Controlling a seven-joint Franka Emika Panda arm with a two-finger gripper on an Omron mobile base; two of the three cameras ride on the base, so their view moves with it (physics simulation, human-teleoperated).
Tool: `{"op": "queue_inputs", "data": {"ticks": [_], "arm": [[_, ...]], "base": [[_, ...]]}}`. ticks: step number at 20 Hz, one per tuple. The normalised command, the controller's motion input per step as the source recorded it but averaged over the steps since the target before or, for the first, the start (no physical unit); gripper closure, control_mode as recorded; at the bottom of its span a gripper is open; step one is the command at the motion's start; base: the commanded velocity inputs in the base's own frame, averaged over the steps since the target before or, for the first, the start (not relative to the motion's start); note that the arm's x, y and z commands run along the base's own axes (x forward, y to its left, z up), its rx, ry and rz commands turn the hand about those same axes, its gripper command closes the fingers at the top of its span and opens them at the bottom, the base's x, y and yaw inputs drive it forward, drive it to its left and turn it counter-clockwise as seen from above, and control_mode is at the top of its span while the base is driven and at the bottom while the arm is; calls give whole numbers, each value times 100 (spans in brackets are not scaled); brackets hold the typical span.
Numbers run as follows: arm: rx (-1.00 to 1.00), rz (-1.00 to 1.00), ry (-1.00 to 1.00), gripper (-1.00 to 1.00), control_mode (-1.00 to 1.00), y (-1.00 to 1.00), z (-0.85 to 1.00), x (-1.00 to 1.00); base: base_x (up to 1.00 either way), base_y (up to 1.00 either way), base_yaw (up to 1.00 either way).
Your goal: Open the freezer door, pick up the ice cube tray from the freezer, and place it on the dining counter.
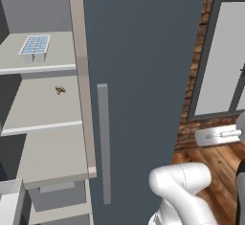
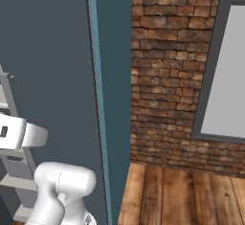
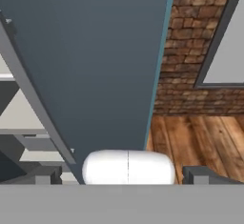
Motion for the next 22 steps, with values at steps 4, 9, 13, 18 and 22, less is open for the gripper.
{"op": "queue_inputs", "data": {"ticks": [4,9,13,18,22], "arm": [[0,0,0,-100,100,0,-9,2],[0,0,0,-100,100,0,0,0],[0,0,0,-100,100,0,0,0],[0,0,0,-100,100,0,0,0],[0,0,0,-100,100,0,0,0]], "base": [[0,0,0],[-27,6,0],[-40,51,0],[-20,45,21],[0,39,45]]}}
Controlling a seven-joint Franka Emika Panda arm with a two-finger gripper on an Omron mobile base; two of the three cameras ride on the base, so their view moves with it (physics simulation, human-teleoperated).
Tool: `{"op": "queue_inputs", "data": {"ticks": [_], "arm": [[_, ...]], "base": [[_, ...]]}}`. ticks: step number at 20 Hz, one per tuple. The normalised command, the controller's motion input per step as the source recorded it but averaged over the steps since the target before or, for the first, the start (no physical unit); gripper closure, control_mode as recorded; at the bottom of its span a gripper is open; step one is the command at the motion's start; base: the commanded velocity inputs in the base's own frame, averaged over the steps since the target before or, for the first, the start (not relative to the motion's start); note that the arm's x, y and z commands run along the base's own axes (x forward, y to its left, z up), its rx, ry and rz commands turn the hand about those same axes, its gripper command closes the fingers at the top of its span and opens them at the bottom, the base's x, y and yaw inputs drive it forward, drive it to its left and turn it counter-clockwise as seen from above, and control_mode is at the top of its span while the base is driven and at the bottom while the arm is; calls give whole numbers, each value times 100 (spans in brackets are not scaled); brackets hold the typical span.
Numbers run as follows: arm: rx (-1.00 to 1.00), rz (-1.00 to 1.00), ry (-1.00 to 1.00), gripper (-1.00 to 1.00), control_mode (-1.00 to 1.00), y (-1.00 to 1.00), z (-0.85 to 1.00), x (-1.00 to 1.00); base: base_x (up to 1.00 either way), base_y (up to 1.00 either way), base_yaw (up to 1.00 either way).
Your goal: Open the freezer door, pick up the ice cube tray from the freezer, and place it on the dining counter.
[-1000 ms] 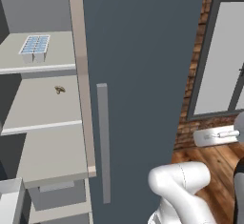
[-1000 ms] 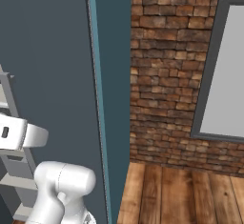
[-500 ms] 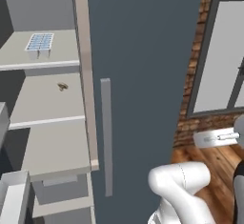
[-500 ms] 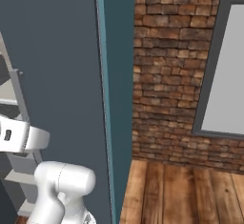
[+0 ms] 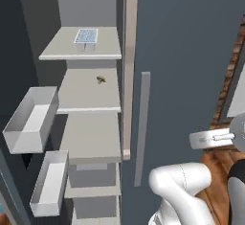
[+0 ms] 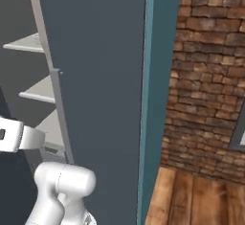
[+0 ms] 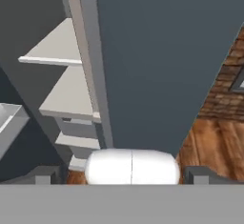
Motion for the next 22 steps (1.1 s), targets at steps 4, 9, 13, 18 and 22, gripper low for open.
{"op": "queue_inputs", "data": {"ticks": [4,9,13,18,22], "arm": [[0,0,0,-100,100,0,0,0],[0,0,0,-100,100,0,0,0],[0,0,0,-100,100,0,0,0],[0,0,0,-100,100,0,0,0],[0,0,0,-100,100,0,0,0]], "base": [[0,41,42],[0,65,31],[1,77,8],[24,37,0],[27,-22,0]]}}
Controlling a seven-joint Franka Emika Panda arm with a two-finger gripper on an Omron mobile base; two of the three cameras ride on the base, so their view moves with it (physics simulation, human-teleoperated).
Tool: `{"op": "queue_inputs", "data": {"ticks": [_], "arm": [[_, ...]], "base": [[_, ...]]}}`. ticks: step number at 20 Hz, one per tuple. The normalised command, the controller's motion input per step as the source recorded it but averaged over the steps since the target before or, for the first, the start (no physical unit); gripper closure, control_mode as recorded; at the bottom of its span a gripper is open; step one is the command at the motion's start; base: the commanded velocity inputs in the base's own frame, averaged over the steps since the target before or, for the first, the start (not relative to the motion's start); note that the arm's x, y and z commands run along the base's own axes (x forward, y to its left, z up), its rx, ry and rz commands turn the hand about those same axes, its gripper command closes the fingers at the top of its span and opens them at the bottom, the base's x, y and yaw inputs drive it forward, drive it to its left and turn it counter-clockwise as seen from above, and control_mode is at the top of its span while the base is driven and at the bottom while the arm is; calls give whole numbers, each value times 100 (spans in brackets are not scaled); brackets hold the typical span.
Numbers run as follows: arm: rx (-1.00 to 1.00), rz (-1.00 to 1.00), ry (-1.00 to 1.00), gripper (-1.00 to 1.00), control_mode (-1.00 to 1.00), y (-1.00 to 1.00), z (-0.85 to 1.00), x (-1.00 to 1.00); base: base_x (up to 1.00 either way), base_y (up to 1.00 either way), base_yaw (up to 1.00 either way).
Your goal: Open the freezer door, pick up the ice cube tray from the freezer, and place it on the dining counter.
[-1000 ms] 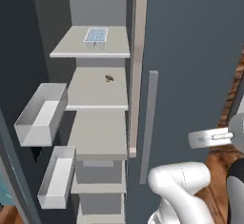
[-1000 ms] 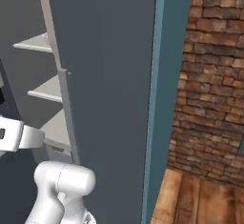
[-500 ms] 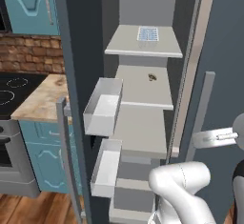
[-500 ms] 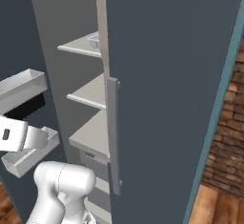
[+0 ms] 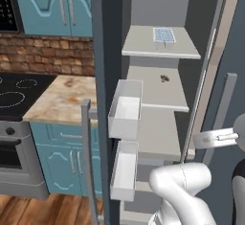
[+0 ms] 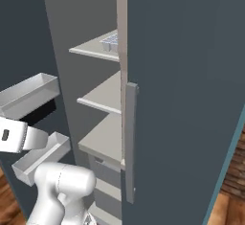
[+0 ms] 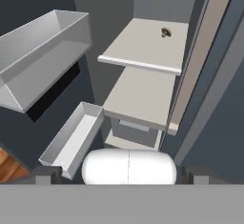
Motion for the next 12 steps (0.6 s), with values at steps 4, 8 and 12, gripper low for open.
{"op": "queue_inputs", "data": {"ticks": [4,8,12], "arm": [[0,0,0,-100,100,0,0,0],[0,0,0,-100,100,0,0,0],[0,0,0,-100,100,0,0,0]], "base": [[25,-39,0],[41,-31,0],[45,-14,0]]}}
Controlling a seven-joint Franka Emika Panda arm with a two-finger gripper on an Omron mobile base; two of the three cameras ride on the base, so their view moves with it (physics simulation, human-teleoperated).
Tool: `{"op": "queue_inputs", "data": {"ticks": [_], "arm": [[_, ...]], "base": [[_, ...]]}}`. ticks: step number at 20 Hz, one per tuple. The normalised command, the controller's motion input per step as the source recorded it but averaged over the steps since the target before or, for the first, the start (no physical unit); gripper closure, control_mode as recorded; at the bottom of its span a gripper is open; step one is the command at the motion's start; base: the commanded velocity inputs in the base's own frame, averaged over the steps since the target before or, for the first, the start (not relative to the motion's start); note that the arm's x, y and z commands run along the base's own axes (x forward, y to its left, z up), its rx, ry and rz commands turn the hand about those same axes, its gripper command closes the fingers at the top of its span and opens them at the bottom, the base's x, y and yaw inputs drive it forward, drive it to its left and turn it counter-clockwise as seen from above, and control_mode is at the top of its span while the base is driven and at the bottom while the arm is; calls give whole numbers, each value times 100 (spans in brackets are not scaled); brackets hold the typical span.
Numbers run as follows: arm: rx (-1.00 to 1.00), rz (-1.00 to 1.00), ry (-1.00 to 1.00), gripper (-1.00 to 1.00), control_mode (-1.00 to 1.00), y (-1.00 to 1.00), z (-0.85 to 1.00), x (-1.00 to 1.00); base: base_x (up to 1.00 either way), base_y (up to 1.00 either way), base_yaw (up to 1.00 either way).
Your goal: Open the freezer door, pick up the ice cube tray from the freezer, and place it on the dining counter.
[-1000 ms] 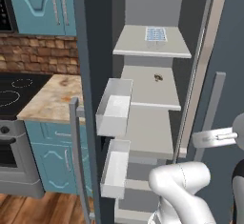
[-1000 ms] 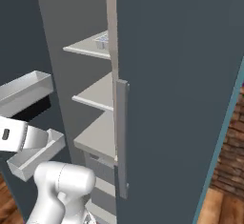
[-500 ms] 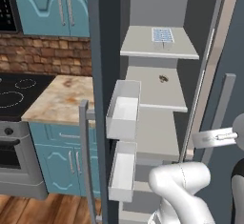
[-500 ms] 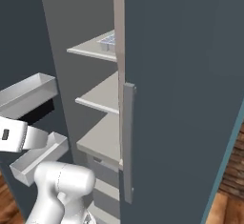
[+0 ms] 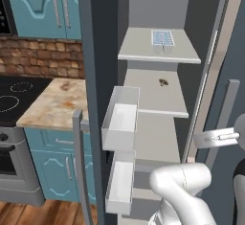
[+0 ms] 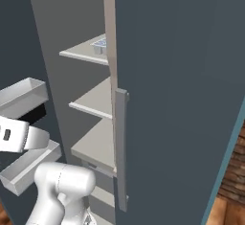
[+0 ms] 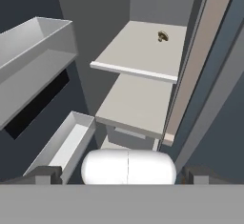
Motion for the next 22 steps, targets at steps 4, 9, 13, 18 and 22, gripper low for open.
{"op": "queue_inputs", "data": {"ticks": [4,9,13,18,22], "arm": [[0,0,0,-100,100,0,0,0],[0,0,0,-100,100,0,0,0],[0,0,0,-100,100,0,0,0],[0,0,0,-100,100,0,0,0],[0,0,0,-100,100,0,0,0]], "base": [[51,-7,0],[61,-6,0],[61,-41,1],[52,-60,7],[24,-62,10]]}}
